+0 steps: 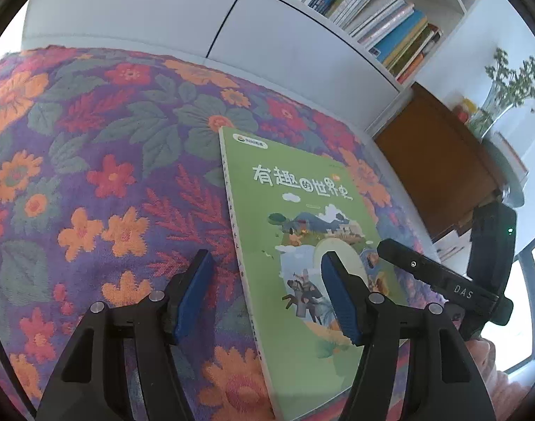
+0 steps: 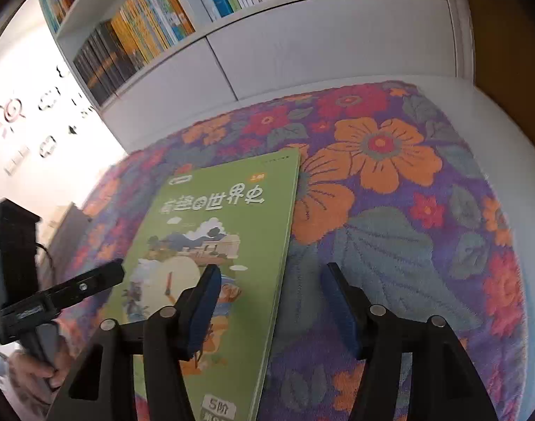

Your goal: Organize books

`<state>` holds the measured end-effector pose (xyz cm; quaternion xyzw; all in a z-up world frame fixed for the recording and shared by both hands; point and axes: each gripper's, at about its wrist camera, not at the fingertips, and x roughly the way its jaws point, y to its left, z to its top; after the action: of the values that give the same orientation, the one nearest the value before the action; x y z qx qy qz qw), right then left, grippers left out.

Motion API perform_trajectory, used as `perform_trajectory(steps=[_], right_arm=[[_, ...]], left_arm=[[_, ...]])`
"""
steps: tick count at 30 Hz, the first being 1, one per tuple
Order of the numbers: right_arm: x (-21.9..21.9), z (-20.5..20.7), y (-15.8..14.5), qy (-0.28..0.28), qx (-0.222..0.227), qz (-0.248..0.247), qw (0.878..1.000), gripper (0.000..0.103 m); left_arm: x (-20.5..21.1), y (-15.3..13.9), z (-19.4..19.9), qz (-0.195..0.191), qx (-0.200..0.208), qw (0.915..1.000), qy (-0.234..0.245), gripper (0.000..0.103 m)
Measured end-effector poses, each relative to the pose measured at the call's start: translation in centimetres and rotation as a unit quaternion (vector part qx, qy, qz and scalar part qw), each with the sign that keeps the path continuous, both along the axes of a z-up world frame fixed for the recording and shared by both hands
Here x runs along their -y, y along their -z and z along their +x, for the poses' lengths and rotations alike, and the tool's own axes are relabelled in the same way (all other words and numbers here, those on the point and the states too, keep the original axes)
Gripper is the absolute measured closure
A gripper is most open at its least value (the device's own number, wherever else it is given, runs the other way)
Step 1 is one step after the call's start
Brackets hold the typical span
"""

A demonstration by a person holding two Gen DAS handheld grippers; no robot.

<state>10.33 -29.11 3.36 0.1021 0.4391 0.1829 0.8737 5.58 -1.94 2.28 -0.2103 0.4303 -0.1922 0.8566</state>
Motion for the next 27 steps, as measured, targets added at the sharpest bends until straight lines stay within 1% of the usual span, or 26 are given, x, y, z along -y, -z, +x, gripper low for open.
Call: perform_trajectory(steps=[2, 4, 5, 6, 7, 8, 9, 10, 11, 12, 13, 14, 15, 16, 17, 18, 19, 20, 21, 22, 23, 24, 25, 27], right_arm=[[0.7, 0.0, 0.1, -0.001, -0.004, 0.024, 1.000, 0.044], [0.9, 0.0, 0.2, -0.010, -0.007, 0.037, 0.999, 0.041], [0.7, -0.2, 0.2, -0.018, -0.007, 0.038, 0.999, 0.041], [0.3, -0.4, 0.1, -0.035, -0.008, 0.040, 0.999, 0.041], [-0.4, -0.4, 0.1, -0.055, -0.009, 0.035, 0.998, 0.041], [-1.2, -0.7, 0.0, -0.076, -0.009, 0.027, 0.997, 0.038], [-1.9, -1.0, -0.1, -0.087, -0.006, 0.009, 0.996, 0.029], [-2.4, -1.1, -0.2, -0.095, -0.007, 0.002, 0.995, 0.023], [-2.7, -1.2, -0.2, -0.098, -0.011, -0.002, 0.995, 0.023], [-2.6, -1.1, -0.2, -0.094, -0.019, 0.004, 0.995, 0.023], [-2.3, -1.2, -0.3, -0.090, -0.035, 0.020, 0.995, 0.023], [-2.0, -1.2, -0.4, -0.095, -0.056, 0.035, 0.993, 0.023], [-1.6, -1.0, -0.6, -0.106, -0.077, 0.048, 0.990, 0.023], [-1.1, -0.8, -0.6, -0.121, -0.103, 0.066, 0.985, 0.024], [-0.4, -0.7, -0.4, -0.134, -0.131, 0.090, 0.978, 0.025], [0.6, -0.4, 0.0, -0.138, -0.153, 0.118, 0.971, 0.029], [1.5, 0.0, 0.5, -0.134, -0.167, 0.139, 0.967, 0.044], [2.4, 0.8, 1.1, -0.124, -0.182, 0.159, 0.962, 0.052], [3.1, 1.7, 1.7, -0.111, -0.199, 0.178, 0.957, 0.066], [3.6, 2.4, 2.2, -0.104, -0.210, 0.194, 0.953, 0.075], [3.7, 3.1, 2.8, -0.105, -0.215, 0.206, 0.949, 0.079], [3.7, 3.8, 3.1, -0.110, -0.215, 0.209, 0.948, 0.086], [3.7, 4.3, 3.3, -0.112, -0.213, 0.213, 0.947, 0.088], [3.7, 4.7, 3.4, -0.109, -0.213, 0.222, 0.945, 0.088]], left_arm=[[0.2, -0.1, 0.0, 0.007, 0.002, 1.0000, 0.003, 0.038], [0.7, -0.2, 0.1, 0.020, 0.006, 0.9997, 0.011, 0.032], [1.0, -0.3, 0.1, 0.024, 0.007, 0.9994, 0.023, 0.030], [1.3, -0.4, 0.2, 0.018, 0.008, 0.9988, 0.045, 0.025], [1.7, -0.3, 0.3, 0.004, 0.006, 0.9971, 0.076, 0.018], [2.0, -0.3, 0.4, -0.005, 0.004, 0.9947, 0.102, 0.015], [2.1, -0.4, 0.3, -0.003, 0.006, 0.9942, 0.107, 0.015], [2.1, -0.4, 0.3, -0.004, 0.005, 0.9943, 0.106, 0.016], [2.0, -0.5, 0.2, -0.007, 0.003, 0.9945, 0.104, 0.016], [1.7, -0.5, 0.1, -0.012, -0.001, 0.9950, 0.099, 0.018], [1.5, -0.6, 0.0, -0.014, -0.006, 0.9953, 0.095, 0.022], [1.1, -0.7, -0.2, -0.016, -0.012, 0.9955, 0.093, 0.023], [0.9, -0.7, -0.1, -0.017, -0.019, 0.9950, 0.097, 0.028], [0.6, -0.7, -0.1, -0.010, -0.023, 0.9949, 0.098, 0.043], [0.4, -0.5, 0.0, -0.002, -0.028, 0.9948, 0.097, 0.051], [-0.2, -0.3, 0.4, -0.003, -0.034, 0.9950, 0.094, 0.057], [-0.6, -0.1, 0.8, -0.018, -0.042, 0.9947, 0.092, 0.059], [-1.0, 0.2, 1.4, -0.037, -0.054, 0.9939, 0.088, 0.060], [-1.7, 0.5, 2.1, -0.060, -0.072, 0.9923, 0.080, 0.067], [-2.3, 0.9, 2.9, -0.081, -0.091, 0.9898, 0.073, 0.074], [-2.8, 1.3, 3.4, -0.093, -0.103, 0.9880, 0.068, 0.077], [-3.0, 1.5, 3.6, -0.098, -0.107, 0.9871, 0.067, 0.082], [-3.3, 1.9, 3.6, -0.105, -0.112, 0.9859, 0.066, 0.083], [-3.9, 2.5, 3.8, -0.136, -0.126, 0.9807, 0.064, 0.085]])
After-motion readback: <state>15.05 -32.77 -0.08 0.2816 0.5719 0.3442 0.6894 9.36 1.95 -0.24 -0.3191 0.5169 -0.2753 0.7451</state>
